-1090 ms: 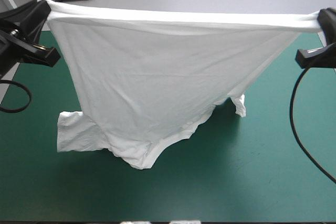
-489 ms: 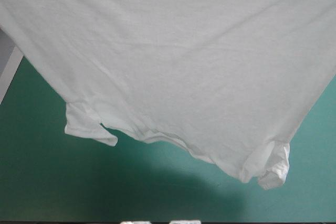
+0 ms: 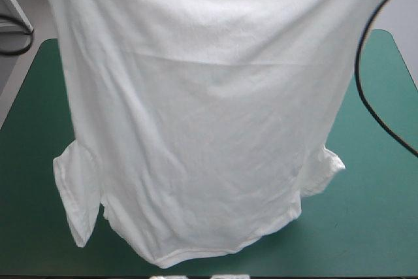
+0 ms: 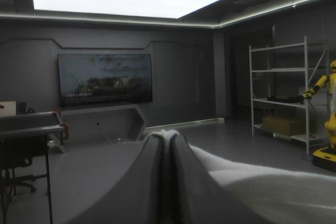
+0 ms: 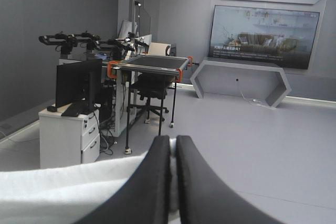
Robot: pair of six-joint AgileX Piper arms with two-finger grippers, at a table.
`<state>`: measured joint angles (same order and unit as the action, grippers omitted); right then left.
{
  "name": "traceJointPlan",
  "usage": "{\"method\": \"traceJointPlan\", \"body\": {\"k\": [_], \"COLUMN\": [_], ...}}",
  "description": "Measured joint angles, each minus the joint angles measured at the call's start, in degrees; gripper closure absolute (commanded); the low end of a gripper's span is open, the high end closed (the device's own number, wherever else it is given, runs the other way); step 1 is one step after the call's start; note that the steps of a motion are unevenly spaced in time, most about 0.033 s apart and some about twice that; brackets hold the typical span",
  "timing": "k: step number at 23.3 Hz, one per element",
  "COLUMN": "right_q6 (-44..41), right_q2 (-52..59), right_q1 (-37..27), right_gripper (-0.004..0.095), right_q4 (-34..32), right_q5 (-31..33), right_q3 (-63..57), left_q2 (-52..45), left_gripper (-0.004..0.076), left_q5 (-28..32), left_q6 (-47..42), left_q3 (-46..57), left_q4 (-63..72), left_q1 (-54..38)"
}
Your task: Fold the cloth
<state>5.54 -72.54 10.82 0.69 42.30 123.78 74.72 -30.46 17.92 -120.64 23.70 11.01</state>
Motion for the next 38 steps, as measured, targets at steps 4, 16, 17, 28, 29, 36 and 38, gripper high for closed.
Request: {"method": "traceJointPlan", "body": {"k": [4, 16, 17, 28, 29, 36, 38], "right_q6": [-1.74, -6.26, -6.73, -13.62, -13.23, -12.14, -12.14], "right_q2": [-8.09, -22.66, -24.24, -43.52, -43.4, -37.52, -34.74], "right_q1": [0.0, 0.0, 0.0, -3.67, -3.93, -3.94, -3.94], "right_gripper": [0.0923, 0.0923, 0.0925, 0.0925, 0.0925, 0.0925, 0.0925], "right_q4": [-2.1, -5.36, -5.48, -7.56, -7.51, -6.51, -6.23], "right_q5": [-8.61, -16.17, -13.98, -3.3, -4.33, -12.17, -14.16], "right_q3": [-0.2, 3.15, 3.15, -10.29, -13.34, -33.01, -37.75], "left_q2": [7.46, 21.85, 23.28, 46.98, 47.4, 41.66, 37.8], "left_gripper": [0.0734, 0.0734, 0.0734, 0.0734, 0.0734, 0.0734, 0.0734], "left_q5": [8.58, 19.41, 17.73, -0.22, -1.38, 3.65, 7.74], "left_q6": [0.0, 4.25, 4.43, -12.28, -14.97, -25.2, -25.74], "left_q3": [0.49, -3.09, -3.09, -2.52, -1.92, 15.66, 24.18], "left_q4": [-0.65, -0.56, -0.84, -14.27, -17.07, -25.94, -26.18], "left_q1": [0.0, 0.0, 0.0, 0.0, 0.0, 0.21, 0.59]}}
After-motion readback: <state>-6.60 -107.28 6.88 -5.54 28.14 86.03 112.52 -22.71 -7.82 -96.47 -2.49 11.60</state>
